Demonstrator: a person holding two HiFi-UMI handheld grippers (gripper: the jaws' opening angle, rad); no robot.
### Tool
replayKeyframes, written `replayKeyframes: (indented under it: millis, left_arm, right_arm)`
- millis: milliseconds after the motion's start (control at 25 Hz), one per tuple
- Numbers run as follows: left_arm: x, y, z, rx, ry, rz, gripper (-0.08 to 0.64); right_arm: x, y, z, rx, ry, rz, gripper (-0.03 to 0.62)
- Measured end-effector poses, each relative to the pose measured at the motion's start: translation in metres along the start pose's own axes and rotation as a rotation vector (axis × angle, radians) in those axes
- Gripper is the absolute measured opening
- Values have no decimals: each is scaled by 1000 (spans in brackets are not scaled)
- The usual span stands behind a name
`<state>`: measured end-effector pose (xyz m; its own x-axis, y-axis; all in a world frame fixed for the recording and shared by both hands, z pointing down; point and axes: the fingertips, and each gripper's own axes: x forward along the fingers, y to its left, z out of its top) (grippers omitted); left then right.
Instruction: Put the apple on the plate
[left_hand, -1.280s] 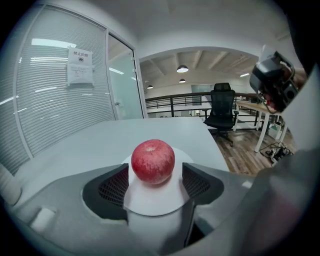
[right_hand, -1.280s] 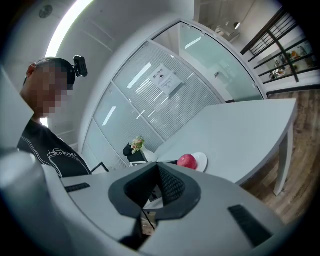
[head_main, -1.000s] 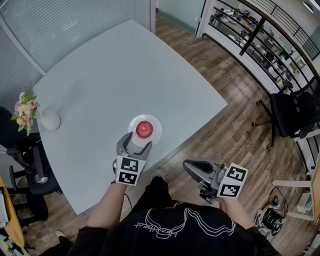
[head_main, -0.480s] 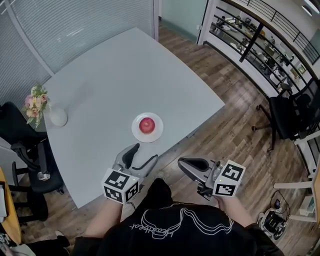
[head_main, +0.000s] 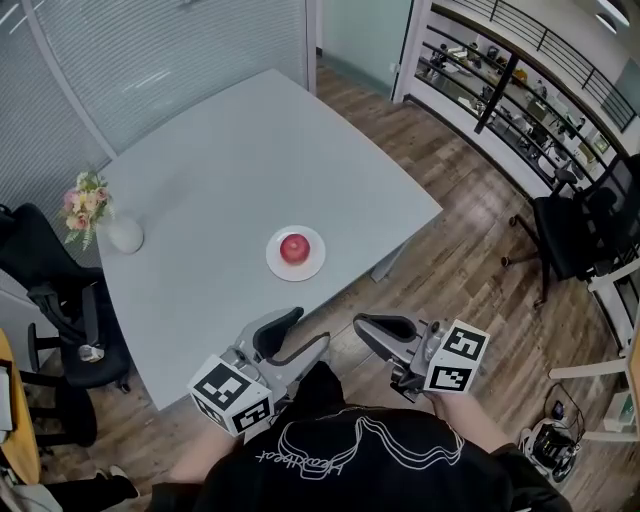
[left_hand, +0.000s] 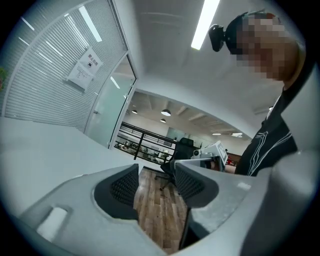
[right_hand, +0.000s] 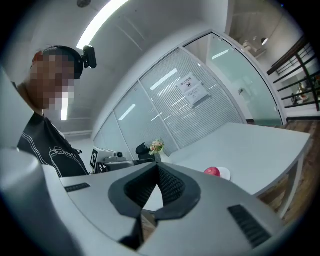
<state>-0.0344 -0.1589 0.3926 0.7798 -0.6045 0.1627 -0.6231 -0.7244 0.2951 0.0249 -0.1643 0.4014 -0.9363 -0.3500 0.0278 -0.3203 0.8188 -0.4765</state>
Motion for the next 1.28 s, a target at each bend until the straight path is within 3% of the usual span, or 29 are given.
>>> replayKeyframes:
  millis: [160,360,1000,1280]
  left_arm:
    - [-8,-19,2,0,-6,-35,96]
    - [-13,-36,4,7,-13,-36,25]
    - [-25,-69,2,32,-34,-45,14]
    - [-32,-77,3,29,-54,-14,14]
  right_arm:
    - [-4,12,0,13,-13,20,9]
    - [-11,26,1,-11,-12,37,9]
    - [-25,58,-5,-84,9,64,9]
    - [-35,70,-7,-100,1,65,9]
